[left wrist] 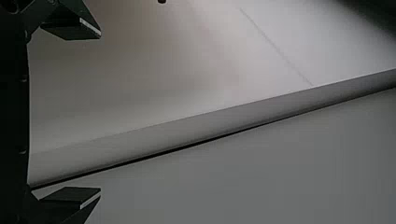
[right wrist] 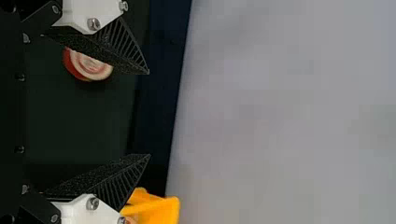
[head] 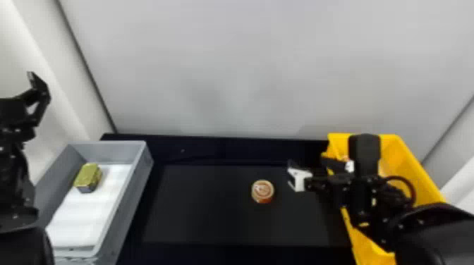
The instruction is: Pick up the round yellow can and place it in the yellow rectangular box
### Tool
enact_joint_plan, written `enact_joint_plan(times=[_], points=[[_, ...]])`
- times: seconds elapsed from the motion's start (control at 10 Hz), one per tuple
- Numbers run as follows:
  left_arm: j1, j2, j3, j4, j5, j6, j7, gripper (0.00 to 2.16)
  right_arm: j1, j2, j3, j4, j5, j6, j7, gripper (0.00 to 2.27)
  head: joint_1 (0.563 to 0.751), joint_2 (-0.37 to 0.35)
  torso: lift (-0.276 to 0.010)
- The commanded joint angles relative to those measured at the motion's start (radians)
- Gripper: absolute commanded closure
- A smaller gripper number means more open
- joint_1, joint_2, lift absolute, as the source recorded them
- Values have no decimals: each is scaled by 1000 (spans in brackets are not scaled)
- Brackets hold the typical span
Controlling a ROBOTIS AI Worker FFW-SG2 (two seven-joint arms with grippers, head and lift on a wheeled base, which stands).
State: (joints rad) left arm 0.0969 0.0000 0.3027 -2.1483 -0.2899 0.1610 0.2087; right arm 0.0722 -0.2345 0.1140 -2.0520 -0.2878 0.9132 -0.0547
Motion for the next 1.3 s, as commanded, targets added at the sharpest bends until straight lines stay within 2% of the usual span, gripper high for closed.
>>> enact_joint_plan(times=[0.0,0.3,0.7,1.0,1.2], points=[[-2,-3,-5,2,0,0,0,96,-22,0,27,35,-44,97,-7,193,694,14,-60],[-2,-3,-7,5,0,0,2,98,-42,-2,56,79,-45,127,-7,194,694,14,-60],[-5,-3,-10,8,0,0,2,96,-92,-2,130,231,-51,71,44,182,694,14,-60],[-5,-3,-8,8,0,0,2,98,-143,0,162,322,26,34,134,84,694,14,-60],[-5,-3,-8,10,0,0,2,98,-167,4,173,374,59,5,157,81,694,14,-60]])
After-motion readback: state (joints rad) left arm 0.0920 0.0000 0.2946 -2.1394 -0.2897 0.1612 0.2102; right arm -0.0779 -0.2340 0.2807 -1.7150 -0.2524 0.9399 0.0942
